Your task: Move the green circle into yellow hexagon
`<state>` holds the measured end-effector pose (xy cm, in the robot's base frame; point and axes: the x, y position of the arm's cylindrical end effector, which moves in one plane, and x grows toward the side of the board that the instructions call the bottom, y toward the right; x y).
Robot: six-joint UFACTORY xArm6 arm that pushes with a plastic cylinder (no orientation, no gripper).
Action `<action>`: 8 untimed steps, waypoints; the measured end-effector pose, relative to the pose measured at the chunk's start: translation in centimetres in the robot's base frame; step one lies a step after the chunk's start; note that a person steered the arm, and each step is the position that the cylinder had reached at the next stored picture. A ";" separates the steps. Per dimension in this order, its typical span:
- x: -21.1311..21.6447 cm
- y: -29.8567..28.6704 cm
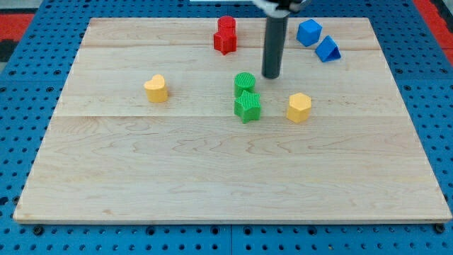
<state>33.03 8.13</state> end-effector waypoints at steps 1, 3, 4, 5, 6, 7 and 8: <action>-0.5 -6.3; 5.6 -5.6; 5.9 -4.8; 4.4 -1.9; 4.2 0.0; 4.2 4.2; 4.5 8.1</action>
<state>37.58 16.27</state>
